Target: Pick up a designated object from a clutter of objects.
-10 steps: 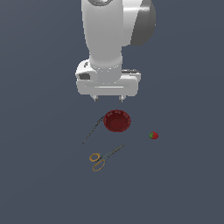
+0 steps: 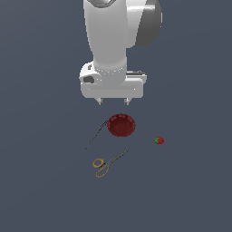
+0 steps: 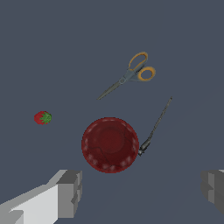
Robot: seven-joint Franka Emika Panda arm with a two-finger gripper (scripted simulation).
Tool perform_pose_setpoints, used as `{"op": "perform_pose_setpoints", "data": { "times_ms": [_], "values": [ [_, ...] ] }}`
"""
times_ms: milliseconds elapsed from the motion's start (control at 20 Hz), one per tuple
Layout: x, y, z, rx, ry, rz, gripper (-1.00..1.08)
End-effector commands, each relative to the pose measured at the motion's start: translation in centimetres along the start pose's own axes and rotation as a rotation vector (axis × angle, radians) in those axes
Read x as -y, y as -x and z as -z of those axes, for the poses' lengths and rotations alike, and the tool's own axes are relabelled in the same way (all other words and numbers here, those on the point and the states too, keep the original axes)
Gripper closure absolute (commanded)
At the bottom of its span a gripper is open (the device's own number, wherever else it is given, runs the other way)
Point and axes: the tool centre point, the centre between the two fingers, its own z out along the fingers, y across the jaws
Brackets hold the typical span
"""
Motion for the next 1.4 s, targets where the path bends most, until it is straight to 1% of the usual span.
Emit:
{"op": "perform_pose_setpoints", "data": {
  "times_ms": [0, 300, 500, 650, 900, 1100, 1350],
  "values": [
    [0.0, 0.2, 0.1, 0.003, -0.006, -0.004, -0.92],
    [0.6, -0.3, -0.6, 0.001, 0.005, 0.029, -0.92],
    [1.9, -1.1, -2.1, -0.002, 0.021, 0.099, -0.92],
    [3.5, -1.9, -3.7, -0.004, 0.038, 0.179, -0.92],
    [7.4, -3.3, -7.7, -0.011, 0.068, 0.365, -0.92],
    [11.8, -4.1, -12.1, -0.018, 0.086, 0.561, -0.92],
    [17.0, -4.0, -17.0, -0.027, 0.091, 0.782, -0.92]
  ]
}}
